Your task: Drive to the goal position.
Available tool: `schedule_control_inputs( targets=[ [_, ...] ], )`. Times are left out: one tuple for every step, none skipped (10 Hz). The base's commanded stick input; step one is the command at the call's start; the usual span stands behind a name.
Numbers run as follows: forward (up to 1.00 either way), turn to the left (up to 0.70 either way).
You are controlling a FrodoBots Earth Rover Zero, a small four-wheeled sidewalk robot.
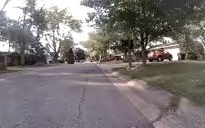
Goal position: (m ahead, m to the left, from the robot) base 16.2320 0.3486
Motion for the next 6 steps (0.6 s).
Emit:
schedule_control_inputs(
  targets=[
    [0.85,0.26],
    [0.85,0.26],
    [0.85,0.26],
    [0.85,0.26],
    [0.85,0.26],
    [0.85,0.26]
  ],
)
